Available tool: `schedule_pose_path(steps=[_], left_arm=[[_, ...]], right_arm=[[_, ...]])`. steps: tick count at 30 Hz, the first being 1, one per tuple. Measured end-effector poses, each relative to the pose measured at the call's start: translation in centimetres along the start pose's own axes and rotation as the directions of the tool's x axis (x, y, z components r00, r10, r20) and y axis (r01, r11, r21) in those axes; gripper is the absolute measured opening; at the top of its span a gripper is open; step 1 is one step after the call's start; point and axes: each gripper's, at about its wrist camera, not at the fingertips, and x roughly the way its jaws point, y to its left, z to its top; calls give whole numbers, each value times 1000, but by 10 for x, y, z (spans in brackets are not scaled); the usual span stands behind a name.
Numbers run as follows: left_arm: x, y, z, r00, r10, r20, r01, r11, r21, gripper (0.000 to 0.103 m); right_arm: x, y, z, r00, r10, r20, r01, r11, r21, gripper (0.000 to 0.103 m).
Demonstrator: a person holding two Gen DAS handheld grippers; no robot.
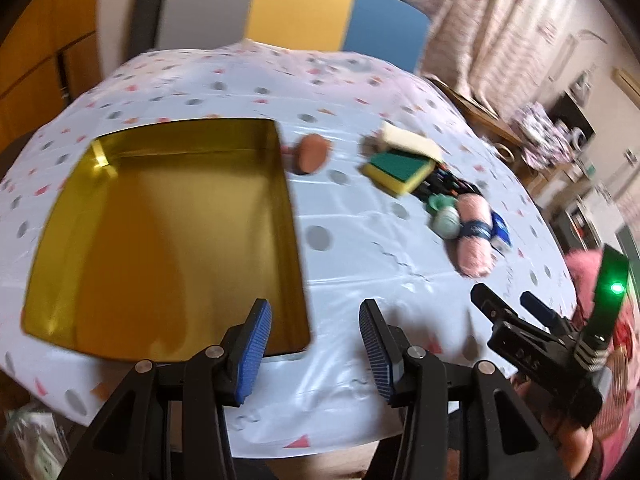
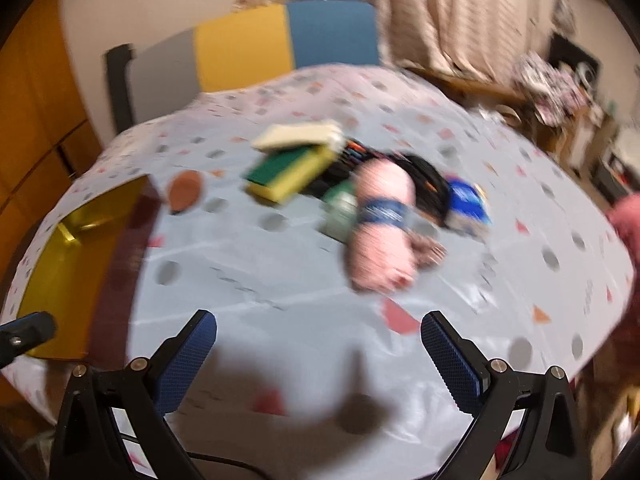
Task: Organize rigid objects
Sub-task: 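Grasp the pink towel roll with the left tool while the right tool approaches the pink scrunchie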
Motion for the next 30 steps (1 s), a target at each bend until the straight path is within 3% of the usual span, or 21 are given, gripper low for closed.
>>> schedule_pose_path(steps=[2,5,9,13,19,26,30], left_arm=[[9,-13,5,998,-57,-26,58,998,37,46],[28,-36,15,976,-198,-87,203,977,57,60],[44,-72,28,966,-239,-100,250,961,114,78],[68,-114,43,947,-289,-138,310,936,166,78],[108,-169,56,941,-298,-158,329,916,231,76],[159,-207,73,960,-240,-145,270,932,240,54],[180,-219,73,971,-190,-144,224,934,277,52]], right_arm=[[4,-24,-2,1000,-27,-15,27,998,57,103],[7,-62,-6,998,-55,-23,58,988,146,103],[1,-99,-9,997,-79,18,74,975,210,103],[-4,-122,-11,992,-122,45,108,966,234,103],[-4,-142,-16,991,-124,40,110,959,261,103],[-5,-155,-21,994,-91,56,72,958,277,103],[-4,-158,-22,995,-79,62,59,958,281,103]])
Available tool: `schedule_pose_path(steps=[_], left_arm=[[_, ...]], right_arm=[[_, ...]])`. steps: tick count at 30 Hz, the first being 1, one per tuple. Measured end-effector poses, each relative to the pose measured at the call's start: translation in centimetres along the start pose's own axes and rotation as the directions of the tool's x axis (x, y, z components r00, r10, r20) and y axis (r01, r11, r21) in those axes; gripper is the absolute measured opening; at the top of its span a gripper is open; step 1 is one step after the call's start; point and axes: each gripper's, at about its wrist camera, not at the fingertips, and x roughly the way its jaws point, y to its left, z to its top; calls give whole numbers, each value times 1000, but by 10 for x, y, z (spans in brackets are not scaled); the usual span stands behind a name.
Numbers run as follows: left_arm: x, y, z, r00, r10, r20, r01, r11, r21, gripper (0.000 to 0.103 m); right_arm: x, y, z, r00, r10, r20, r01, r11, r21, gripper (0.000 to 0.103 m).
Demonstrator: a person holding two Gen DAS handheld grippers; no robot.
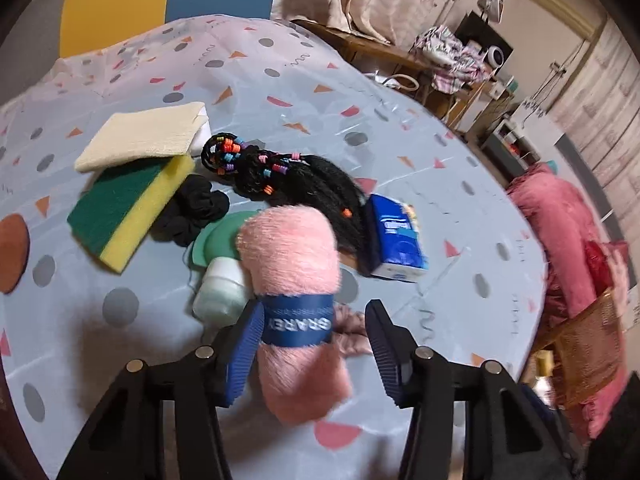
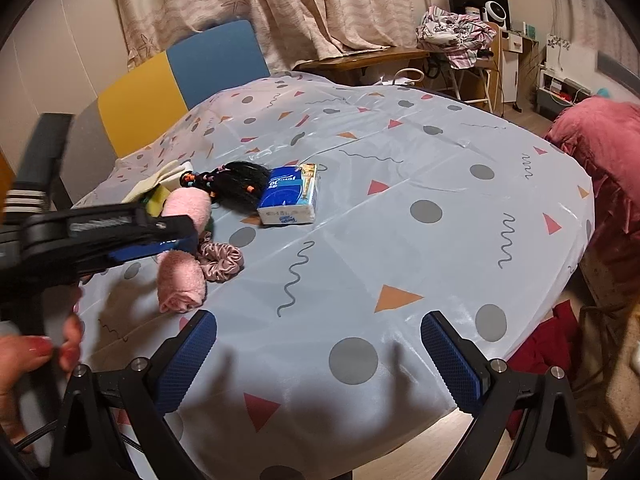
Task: Organize rigid objects
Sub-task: 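Grasp the pink towel roll with the left tool while the right tool approaches the pink scrunchie, then carry the towel roll toward the gold tray with the left tool while the right tool grasps the scrunchie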
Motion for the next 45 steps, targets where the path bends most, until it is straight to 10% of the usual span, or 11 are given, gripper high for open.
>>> schedule_pose_path(steps=[17,28,35,45], left_arm=[[-32,51,-57,997,-48,67,51,998,-47,34],[-76,100,-109,996,2,84,8,993,-115,34],[-83,119,-122,997,9,79,3,989,-151,35],[-72,115,-124,999,5,47,0,994,-113,40]], right_arm=[[14,18,1,997,78,-7,-78,996,-46,102],[62,87,32,986,162,-44,-167,931,-326,98],[115,110,34,984,96,-148,-155,869,-469,78],[108,100,30,978,153,-145,-192,927,-322,25]])
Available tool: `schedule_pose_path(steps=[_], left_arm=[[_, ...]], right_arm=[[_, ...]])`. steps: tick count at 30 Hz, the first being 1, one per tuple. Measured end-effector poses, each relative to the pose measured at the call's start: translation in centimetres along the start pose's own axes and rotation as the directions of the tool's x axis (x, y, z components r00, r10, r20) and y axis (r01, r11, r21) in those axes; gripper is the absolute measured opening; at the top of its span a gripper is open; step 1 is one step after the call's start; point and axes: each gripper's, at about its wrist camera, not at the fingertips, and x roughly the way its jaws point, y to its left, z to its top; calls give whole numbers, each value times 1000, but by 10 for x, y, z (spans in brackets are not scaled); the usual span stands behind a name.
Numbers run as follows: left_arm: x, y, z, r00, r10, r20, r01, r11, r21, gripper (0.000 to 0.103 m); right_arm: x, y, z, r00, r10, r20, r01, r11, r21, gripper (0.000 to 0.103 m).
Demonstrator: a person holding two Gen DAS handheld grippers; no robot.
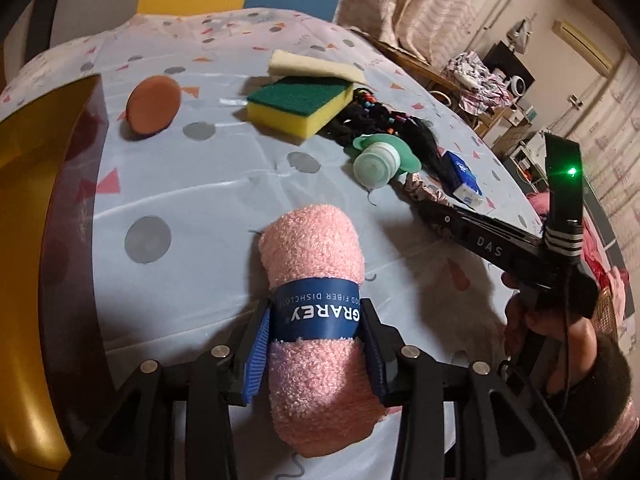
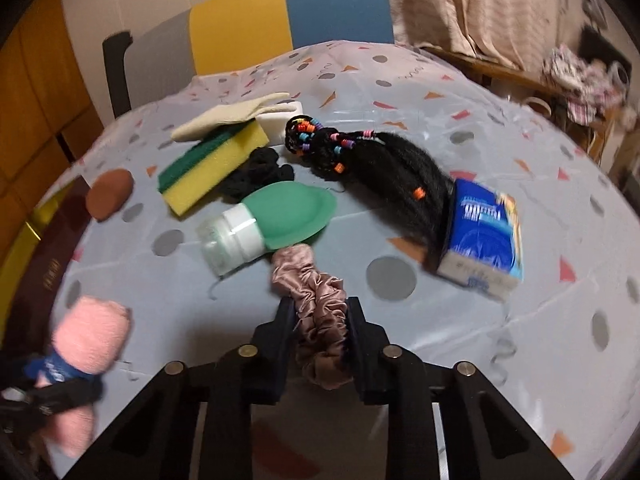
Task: Organize rigid objects
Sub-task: 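Carry the towel roll toward the gold tray with the left tool while the right tool grasps the scrunchie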
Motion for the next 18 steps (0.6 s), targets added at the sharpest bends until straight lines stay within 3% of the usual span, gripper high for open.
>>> schedule_pose_path(steps=[4,13,18], left_arm=[[-4,-2,-1,1000,-4,9,4,1000,25,35],[-48,20,1,994,-63,92,67,997,-49,35],[-81,48,4,987,-26,158,40,995,-90,35]], right_arm=[[-7,11,-9,999,49,-1,-49,996,74,24],[-22,49,-33,991,131,-23,-128,987,102,24],[-26,70,-36,989,143,-30,-141,987,75,24]])
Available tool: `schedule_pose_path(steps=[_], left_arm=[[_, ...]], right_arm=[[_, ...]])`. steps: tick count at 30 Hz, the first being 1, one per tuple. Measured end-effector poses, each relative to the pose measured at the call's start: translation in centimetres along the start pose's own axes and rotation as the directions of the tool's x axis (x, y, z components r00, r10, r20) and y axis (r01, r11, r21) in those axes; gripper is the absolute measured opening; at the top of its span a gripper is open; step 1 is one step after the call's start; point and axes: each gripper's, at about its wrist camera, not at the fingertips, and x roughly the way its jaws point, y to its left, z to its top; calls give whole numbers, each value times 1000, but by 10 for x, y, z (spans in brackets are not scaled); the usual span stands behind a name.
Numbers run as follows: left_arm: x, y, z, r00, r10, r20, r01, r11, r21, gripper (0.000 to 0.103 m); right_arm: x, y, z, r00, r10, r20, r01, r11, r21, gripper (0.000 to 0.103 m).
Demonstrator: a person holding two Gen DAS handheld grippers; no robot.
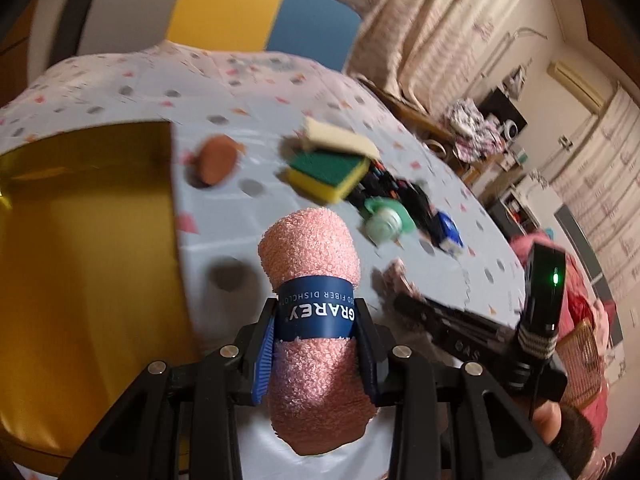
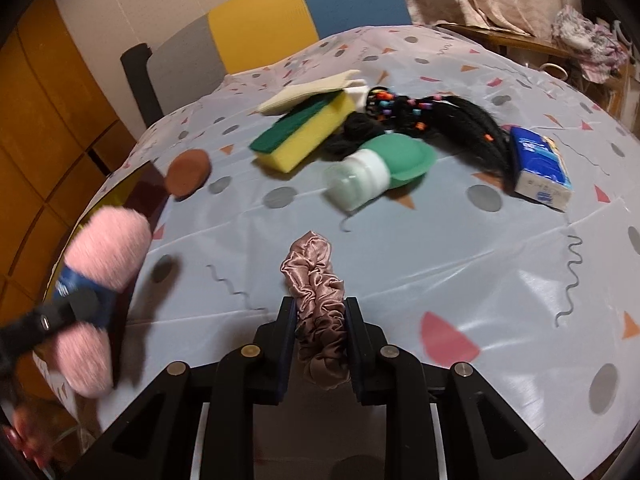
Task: Organize rigid objects
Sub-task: 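Carry the towel roll toward the gold tray with the left tool while the right tool grasps the scrunchie, then release the towel into the gold tray with the left tool while the right tool drops the scrunchie there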
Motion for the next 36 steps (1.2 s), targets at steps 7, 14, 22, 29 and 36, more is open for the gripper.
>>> schedule_pose_path(steps=[7,14,22,29,36], left_arm=[[-40,64,19,992,105,65,-99,991,-90,35],[-54,137,41,975,216,46,-207,966,-155,35],[-32,213,65,928,364,-76,-372,903,-212,35],[-22,239,77,836,536,-118,-548,823,-147,42],[-56,238,83,822,567,-43,-566,809,-159,79]], right_arm=[[-3,26,-3,1000,9,-3,-9,999,-37,24],[-9,51,0,1000,25,3,-24,997,-68,24],[-23,82,8,998,58,30,-55,992,-116,24],[-27,101,14,997,70,35,-64,986,-154,24],[-23,125,19,995,102,19,-96,975,-199,24]])
